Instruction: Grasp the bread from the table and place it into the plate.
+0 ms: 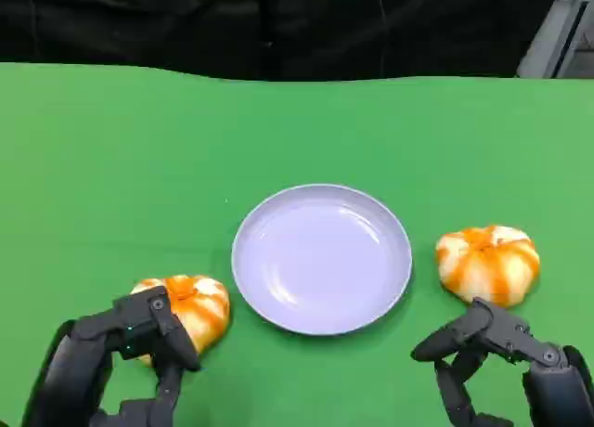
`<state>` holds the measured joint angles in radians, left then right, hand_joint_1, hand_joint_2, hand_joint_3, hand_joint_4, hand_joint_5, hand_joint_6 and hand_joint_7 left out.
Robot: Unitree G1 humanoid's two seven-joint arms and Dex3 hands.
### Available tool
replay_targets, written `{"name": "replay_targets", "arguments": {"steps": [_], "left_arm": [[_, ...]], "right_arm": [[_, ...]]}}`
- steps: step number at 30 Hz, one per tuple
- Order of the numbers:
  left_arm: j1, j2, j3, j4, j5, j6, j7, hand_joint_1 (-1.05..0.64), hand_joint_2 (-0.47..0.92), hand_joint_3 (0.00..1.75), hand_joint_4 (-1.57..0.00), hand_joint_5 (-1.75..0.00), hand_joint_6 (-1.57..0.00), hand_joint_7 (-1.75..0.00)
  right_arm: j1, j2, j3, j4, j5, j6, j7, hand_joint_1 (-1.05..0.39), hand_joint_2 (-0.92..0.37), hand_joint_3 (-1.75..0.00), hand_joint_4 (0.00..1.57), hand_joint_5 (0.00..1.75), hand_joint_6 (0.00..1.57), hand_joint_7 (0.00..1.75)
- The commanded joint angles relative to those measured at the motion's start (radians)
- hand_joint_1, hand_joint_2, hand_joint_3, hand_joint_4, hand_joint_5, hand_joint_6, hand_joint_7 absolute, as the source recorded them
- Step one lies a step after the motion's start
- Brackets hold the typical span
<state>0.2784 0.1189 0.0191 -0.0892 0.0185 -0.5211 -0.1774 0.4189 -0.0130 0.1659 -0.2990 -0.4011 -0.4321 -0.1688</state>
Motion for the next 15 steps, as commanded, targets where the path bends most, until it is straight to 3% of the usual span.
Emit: {"name": "replay_targets", "arguments": {"steps": [1, 15], "left_arm": [[-0.008, 0.016, 0.009, 0.012, 0.006, -0.018, 0.005, 0.03, 0.3, 1.48, -0.95, -1.58, -0.88, -1.42], [-0.017, 0.023, 0.01, 0.032, 0.028, -0.045, 0.006, 0.05, 0.33, 1.44, -0.95, -1.58, -0.91, -1.38]], "right_arm": [[-0.001, -0.006, -0.002, -0.011, 0.005, 0.01, 0.003, -0.16, -0.43, -1.14, 0.77, 1.58, 0.72, 1.19], [-0.004, -0.005, -0.001, -0.01, 0.008, 0.014, 0.006, -0.15, -0.42, -1.17, 0.77, 1.57, 0.72, 1.18]]}}
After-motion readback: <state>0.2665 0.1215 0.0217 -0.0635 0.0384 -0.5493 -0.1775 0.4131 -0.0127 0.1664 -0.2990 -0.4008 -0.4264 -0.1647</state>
